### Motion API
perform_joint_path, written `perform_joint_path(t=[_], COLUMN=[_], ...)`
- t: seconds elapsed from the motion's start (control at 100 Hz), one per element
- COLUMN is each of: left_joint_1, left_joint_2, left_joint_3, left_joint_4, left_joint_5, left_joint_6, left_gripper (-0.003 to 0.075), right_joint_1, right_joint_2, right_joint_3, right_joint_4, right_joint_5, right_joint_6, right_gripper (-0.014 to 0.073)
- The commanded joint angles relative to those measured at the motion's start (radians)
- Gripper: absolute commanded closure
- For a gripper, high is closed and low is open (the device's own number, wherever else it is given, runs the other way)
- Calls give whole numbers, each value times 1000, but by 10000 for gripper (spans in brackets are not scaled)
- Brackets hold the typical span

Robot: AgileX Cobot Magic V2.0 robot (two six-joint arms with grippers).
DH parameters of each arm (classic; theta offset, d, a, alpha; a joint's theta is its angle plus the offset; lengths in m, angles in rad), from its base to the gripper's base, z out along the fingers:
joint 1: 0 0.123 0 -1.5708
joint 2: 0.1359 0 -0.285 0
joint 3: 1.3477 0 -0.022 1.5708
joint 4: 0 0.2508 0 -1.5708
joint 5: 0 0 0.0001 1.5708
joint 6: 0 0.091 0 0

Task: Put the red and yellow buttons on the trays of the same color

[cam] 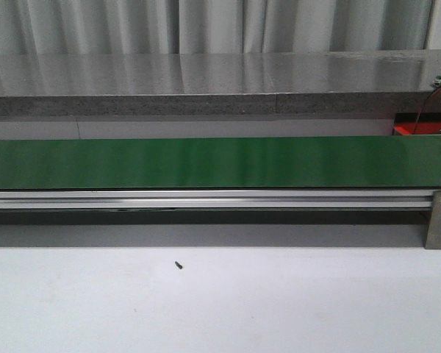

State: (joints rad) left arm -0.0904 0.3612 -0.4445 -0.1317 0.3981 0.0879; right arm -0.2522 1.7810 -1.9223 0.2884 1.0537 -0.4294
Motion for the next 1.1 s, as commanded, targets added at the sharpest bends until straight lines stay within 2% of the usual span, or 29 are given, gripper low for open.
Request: perform_joint_path(t=[0.0, 0.41, 0.61, 0.77, 0.84, 0.91, 1.09], left_joint_1=[-5, -5, -5, -5, -5, -5, -5], left_joint_2=[5, 7, 7, 7, 7, 7, 7], left_joint_3=[-27, -27, -27, -27, -27, -27, -27], left_joint_4=[-3, -6, -6, -6, -6, -6, -6], left_joint_5=[-76, -76, -76, -76, -76, -76, -76], left_joint_6=[1, 1, 1, 1, 1, 1, 1], left_gripper=[740, 740, 740, 740, 740, 740, 739], right_joint_1=[-1, 58, 66, 66, 66, 66, 66], right_joint_2=[-136, -681, -877, -1013, -1061, -1099, -1133], right_joint_3=[76, 783, 1021, 1139, 1171, 1192, 1207], right_joint_4=[32, 32, 43, 56, 60, 66, 66], right_joint_5=[-66, -360, -357, -358, -355, -355, -347], right_joint_6=[-3, -7, -7, -6, -6, -6, -6], right_gripper=[112, 112, 114, 120, 171, 264, 587])
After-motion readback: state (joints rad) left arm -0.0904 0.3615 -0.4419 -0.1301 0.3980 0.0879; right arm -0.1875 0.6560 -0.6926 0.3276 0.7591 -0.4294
